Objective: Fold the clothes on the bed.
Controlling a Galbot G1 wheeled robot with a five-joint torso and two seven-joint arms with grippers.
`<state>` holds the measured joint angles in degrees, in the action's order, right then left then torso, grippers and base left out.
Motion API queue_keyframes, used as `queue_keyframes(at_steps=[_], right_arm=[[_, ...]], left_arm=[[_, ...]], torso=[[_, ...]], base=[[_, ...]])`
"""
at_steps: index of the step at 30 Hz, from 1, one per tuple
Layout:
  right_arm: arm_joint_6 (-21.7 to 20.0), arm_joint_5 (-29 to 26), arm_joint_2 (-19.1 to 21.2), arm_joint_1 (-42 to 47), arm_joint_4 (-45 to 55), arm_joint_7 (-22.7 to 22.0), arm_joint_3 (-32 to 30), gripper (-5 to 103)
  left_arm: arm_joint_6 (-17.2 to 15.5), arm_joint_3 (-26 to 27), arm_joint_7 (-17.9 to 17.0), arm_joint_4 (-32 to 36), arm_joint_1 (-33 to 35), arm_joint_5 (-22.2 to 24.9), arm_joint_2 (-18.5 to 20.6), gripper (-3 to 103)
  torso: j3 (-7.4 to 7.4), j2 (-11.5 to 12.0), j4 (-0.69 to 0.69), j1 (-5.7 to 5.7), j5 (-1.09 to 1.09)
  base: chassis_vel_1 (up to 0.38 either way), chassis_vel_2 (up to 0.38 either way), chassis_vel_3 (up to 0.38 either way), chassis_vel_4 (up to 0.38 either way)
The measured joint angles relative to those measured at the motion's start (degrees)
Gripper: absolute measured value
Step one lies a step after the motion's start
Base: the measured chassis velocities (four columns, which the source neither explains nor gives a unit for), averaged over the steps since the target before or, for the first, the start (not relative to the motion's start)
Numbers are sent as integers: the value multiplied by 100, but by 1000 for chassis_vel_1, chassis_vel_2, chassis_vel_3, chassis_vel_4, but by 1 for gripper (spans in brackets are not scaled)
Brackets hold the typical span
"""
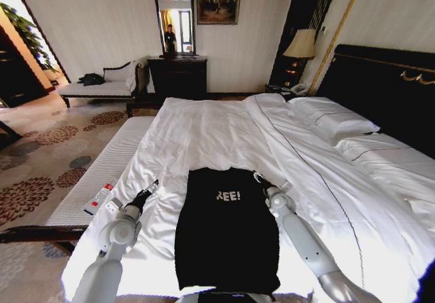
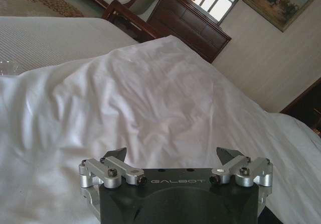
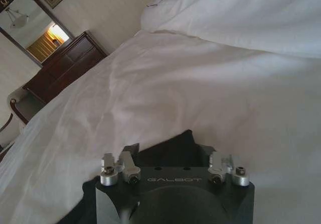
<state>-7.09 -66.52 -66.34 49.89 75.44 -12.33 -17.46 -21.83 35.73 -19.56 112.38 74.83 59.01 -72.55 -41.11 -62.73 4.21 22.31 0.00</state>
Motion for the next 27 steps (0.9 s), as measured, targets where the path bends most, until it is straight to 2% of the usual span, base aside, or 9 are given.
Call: queue_keyframes(at_steps=[2,5,8,11,14,15,17,22,27], right_arm=[[34,74,-11,43,-13,51,-8,60],[85,148,-32,81,-48,94,-35,43],[134,203,-39,111,-49,108,-66,33],[160,266,-20,111,-69,111,-56,27],[211,320,-17,31,-123,100,-29,12],[211,320,-17,31,-123,100,-29,12],[251,328,-24,-68,-137,87,2,2],[313,465,37,-348,-236,119,112,0],[326,579,153,-542,-355,185,194,0]], left_arm=[[9,-5,-1,-17,-7,-9,-6,100],[20,-23,-1,-37,-8,-38,-9,100],[41,-57,2,-62,-41,-71,-7,100],[44,-107,7,-68,-75,-72,27,100],[31,-196,16,-136,-182,-52,95,100],[31,-196,16,-136,-182,-52,95,100],[30,-262,17,-245,-304,10,146,100],[52,-462,17,-647,-660,207,328,100],[-6,-626,17,-1067,-1130,649,338,100]], torso=[[0,0,1,0,0],[0,0,0,0,1],[0,0,-1,0,0],[0,0,0,0,0],[0,0,0,-1,0],[0,0,0,-1,0],[0,0,0,-1,0],[-1,0,-1,0,0],[0,0,-1,-1,1]], base=[[0,0,0,0],[0,0,0,0],[0,0,0,0],[0,0,0,0],[0,0,0,0],[0,0,0,0],[0,0,0,0],[0,0,0,0],[0,0,0,0]])
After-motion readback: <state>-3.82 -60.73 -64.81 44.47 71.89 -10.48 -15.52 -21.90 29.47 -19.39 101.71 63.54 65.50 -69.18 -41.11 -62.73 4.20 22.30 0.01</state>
